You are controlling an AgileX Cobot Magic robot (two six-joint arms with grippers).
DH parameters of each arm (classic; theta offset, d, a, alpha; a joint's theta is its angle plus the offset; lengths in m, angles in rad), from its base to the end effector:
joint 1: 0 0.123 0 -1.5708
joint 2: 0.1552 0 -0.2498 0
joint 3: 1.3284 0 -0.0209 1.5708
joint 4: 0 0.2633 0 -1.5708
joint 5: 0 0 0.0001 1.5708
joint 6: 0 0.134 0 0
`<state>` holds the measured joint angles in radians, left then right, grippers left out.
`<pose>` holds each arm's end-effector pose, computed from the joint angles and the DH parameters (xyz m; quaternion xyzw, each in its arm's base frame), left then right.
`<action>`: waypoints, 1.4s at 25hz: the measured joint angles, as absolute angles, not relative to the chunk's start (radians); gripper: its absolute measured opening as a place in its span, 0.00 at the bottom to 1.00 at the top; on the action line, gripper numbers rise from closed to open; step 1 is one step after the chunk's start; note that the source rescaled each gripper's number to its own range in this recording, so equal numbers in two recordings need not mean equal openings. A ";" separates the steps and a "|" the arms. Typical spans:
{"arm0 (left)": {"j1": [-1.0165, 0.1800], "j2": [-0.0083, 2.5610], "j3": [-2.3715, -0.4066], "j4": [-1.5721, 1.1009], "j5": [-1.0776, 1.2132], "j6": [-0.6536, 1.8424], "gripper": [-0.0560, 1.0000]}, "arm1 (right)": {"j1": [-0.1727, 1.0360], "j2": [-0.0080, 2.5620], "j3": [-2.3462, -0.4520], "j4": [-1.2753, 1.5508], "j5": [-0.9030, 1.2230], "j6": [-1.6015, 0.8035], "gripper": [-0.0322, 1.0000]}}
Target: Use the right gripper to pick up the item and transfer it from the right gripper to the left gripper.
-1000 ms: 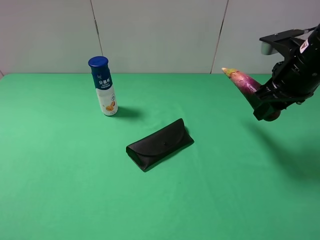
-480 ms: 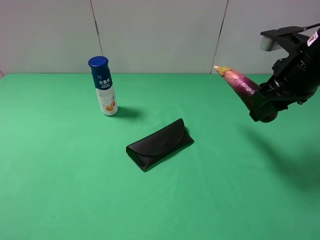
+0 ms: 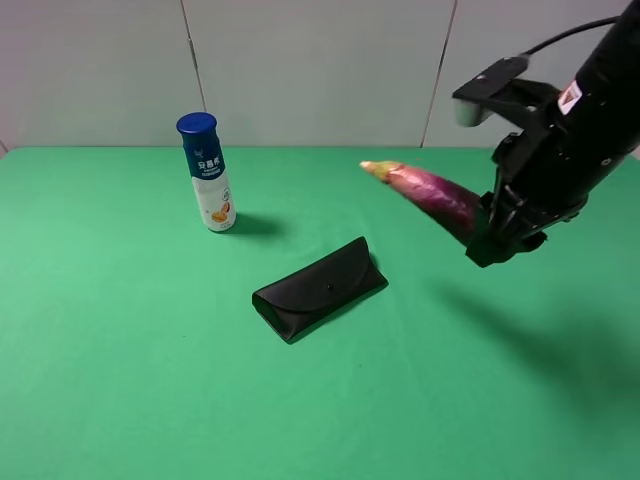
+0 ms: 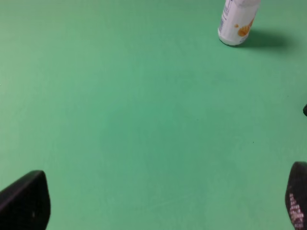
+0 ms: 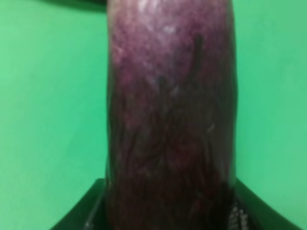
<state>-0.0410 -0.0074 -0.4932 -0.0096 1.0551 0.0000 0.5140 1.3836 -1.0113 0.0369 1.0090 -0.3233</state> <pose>0.0799 -0.0044 0.2627 0.0176 0.8514 -0.0155 0.5240 0.2479 0.1448 0.1898 -0.3956 0.9078 0.0299 0.1357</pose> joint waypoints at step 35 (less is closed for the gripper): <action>-0.158 0.490 -0.544 -0.102 0.935 0.428 0.98 | 0.821 1.384 -1.011 -0.017 1.063 -0.353 0.03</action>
<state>-0.1581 0.4900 -0.5442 -0.1015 0.9346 0.4279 0.8212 1.3836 -1.0113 -0.0168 1.0629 -0.3534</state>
